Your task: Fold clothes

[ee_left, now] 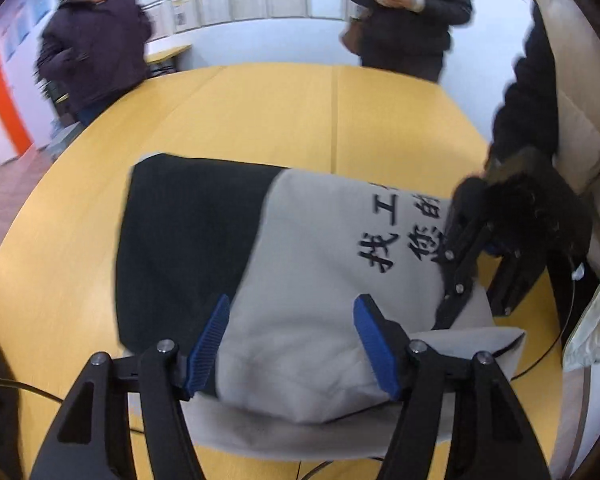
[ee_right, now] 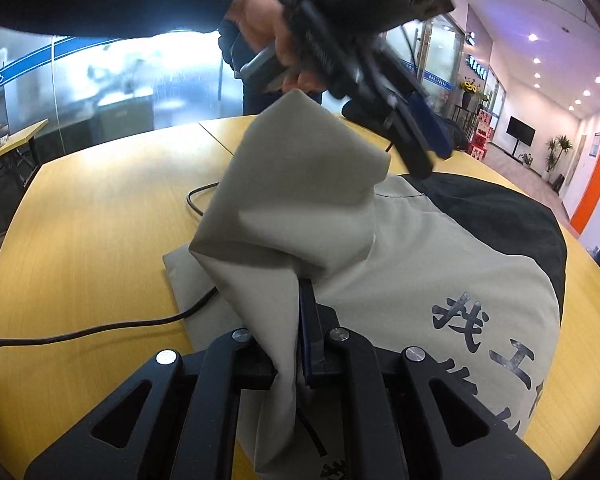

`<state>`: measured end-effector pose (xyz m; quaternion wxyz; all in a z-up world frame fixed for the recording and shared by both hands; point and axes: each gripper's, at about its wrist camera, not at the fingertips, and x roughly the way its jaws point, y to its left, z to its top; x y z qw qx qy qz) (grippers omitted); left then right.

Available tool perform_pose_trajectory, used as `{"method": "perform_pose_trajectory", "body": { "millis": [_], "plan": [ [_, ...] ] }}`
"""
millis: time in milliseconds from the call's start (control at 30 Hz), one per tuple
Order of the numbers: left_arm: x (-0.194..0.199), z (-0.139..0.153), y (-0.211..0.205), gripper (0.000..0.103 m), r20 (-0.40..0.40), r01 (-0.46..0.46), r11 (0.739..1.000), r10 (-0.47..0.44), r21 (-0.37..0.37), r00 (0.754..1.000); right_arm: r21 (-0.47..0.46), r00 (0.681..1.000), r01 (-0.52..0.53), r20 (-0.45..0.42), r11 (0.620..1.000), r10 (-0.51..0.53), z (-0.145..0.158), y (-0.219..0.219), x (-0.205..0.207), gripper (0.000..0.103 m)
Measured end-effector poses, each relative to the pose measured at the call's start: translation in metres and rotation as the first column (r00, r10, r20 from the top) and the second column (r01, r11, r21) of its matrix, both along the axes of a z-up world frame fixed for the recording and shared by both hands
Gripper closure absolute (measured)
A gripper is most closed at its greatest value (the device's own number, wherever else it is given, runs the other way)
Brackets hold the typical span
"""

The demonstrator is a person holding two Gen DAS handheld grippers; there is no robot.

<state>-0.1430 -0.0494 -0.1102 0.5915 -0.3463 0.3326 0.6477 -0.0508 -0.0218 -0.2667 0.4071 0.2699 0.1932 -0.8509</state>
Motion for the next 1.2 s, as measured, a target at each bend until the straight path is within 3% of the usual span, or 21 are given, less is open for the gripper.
{"method": "perform_pose_trajectory", "body": {
  "millis": [167, 233, 367, 567, 633, 667, 700, 767, 900, 967, 1000, 1067, 1200],
  "plan": [
    [0.007, -0.057, -0.027, 0.035, 0.035, 0.023, 0.995, -0.02, -0.093, 0.999, 0.017, 1.0, -0.007, 0.007, 1.0, 0.007, -0.004, 0.0, 0.004, 0.096],
    [0.003, -0.058, -0.04, 0.035, 0.043, -0.005, 0.997, 0.009, -0.083, 0.999, 0.026, 1.0, -0.015, 0.008, 1.0, 0.015, -0.005, 0.0, 0.005, 0.096],
    [0.003, -0.06, -0.053, 0.035, 0.0, -0.005, 0.99, 0.005, -0.141, 1.0, 0.025, 1.0, -0.017, 0.009, 1.0, 0.016, -0.008, 0.0, 0.005, 0.096],
    [0.005, -0.073, -0.053, 0.032, -0.009, -0.009, 0.99, 0.008, -0.139, 1.0, 0.037, 1.0, -0.022, 0.006, 0.999, 0.022, -0.005, 0.01, 0.004, 0.095],
    [0.006, -0.073, -0.057, 0.031, -0.013, -0.012, 0.991, 0.011, -0.132, 1.0, 0.025, 1.0, -0.018, 0.001, 1.0, 0.018, 0.001, 0.023, 0.01, 0.083],
    [0.007, -0.074, -0.059, 0.031, -0.016, -0.014, 0.992, 0.012, -0.129, 1.0, 0.006, 1.0, -0.008, 0.001, 1.0, 0.008, 0.006, 0.033, 0.016, 0.071],
    [0.007, -0.074, -0.061, 0.031, -0.018, -0.016, 0.992, 0.014, -0.127, 1.0, -0.017, 1.0, 0.021, -0.002, 1.0, -0.021, 0.014, 0.049, 0.025, 0.058],
    [0.008, -0.074, -0.064, 0.031, -0.023, -0.021, 0.992, 0.018, -0.127, 1.0, -0.051, 0.993, 0.114, -0.008, 0.992, -0.114, 0.028, 0.082, 0.047, 0.044],
    [0.007, -0.076, -0.068, 0.031, -0.021, -0.028, 0.991, 0.025, -0.128, 0.999, 0.016, 0.942, 0.334, -0.04, 0.942, -0.334, 0.031, 0.125, 0.073, 0.031],
    [0.006, -0.076, -0.069, 0.03, -0.02, -0.032, 0.991, 0.029, -0.129, 0.999, 0.098, 0.935, 0.354, -0.071, 0.93, -0.348, 0.017, 0.12, 0.069, 0.031],
    [0.006, -0.076, -0.07, 0.03, -0.02, -0.035, 0.991, 0.033, -0.131, 0.999, 0.143, 0.94, 0.34, -0.091, 0.93, -0.33, 0.007, 0.111, 0.063, 0.038],
    [0.005, -0.077, -0.073, 0.03, -0.021, -0.044, 0.99, 0.041, -0.135, 0.999, 0.147, 0.938, 0.344, -0.098, 0.928, -0.332, 0.001, 0.099, 0.049, 0.056],
    [0.006, -0.078, -0.081, 0.029, -0.025, -0.059, 0.991, 0.056, -0.119, 0.998, 0.122, 0.923, 0.385, -0.072, 0.915, -0.379, -0.003, 0.092, 0.029, 0.07]
  ]
}}
